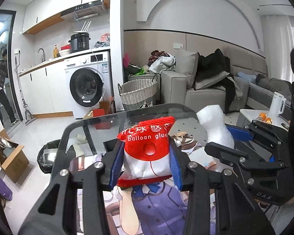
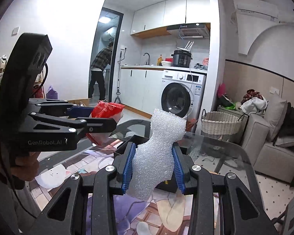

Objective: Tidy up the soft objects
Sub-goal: 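Lift the red packet with the left tool while the right tool lifts the foam over the box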

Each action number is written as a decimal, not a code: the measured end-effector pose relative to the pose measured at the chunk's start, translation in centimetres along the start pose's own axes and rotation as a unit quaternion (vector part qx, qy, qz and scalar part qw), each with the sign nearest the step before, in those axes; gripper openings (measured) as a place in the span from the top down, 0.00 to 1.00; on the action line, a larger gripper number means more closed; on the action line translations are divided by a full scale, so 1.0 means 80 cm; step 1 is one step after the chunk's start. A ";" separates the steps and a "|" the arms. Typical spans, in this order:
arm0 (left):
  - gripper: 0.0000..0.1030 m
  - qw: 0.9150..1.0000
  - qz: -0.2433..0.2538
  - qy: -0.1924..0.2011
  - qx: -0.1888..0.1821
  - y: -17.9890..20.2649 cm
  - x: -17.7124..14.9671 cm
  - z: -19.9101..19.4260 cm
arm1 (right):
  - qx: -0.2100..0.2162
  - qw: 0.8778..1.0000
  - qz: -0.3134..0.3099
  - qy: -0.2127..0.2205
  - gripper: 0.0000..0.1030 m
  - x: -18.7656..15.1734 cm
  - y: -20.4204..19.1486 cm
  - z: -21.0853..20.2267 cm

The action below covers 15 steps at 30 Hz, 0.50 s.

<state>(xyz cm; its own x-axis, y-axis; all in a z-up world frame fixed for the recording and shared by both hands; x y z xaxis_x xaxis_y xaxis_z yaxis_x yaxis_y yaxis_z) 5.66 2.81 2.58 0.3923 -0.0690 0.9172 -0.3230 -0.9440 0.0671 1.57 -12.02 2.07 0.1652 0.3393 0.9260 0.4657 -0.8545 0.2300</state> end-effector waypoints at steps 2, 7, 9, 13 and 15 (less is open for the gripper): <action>0.59 1.000 -0.005 0.005 -0.002 -0.002 0.000 -0.001 | -0.002 1.000 0.001 0.001 0.64 0.000 0.001 -0.002; 0.59 1.000 -0.006 0.018 -0.001 -0.001 0.003 -0.005 | -0.006 1.000 0.005 0.009 0.64 0.002 0.002 -0.005; 0.59 1.000 -0.004 0.025 -0.002 0.001 0.005 -0.009 | -0.008 1.000 0.003 0.013 0.64 0.003 0.004 -0.007; 0.59 0.999 -0.013 0.042 0.002 -0.003 0.016 -0.012 | -0.011 1.000 0.010 0.021 0.64 0.009 0.007 -0.004; 0.59 0.999 -0.020 0.046 0.001 -0.006 0.024 -0.011 | -0.013 1.000 0.010 0.026 0.64 0.014 0.007 -0.002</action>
<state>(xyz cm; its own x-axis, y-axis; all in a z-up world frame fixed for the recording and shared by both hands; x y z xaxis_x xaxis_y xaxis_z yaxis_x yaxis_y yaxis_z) 5.80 3.43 4.62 0.3238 -0.0009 0.9461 -0.3067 -0.9461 0.1041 1.90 -12.21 3.32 0.1284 0.3027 0.9444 0.4403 -0.8707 0.2192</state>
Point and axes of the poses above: each gripper's, at about its wrist camera, not at the fingertips, and z roughly the way its jaws point, y to its right, x to its top, the point moved 3 cm from there along z, roughly the way its jaws point, and after that the axes turned 5 degrees about -z, right-handed, at the moved point
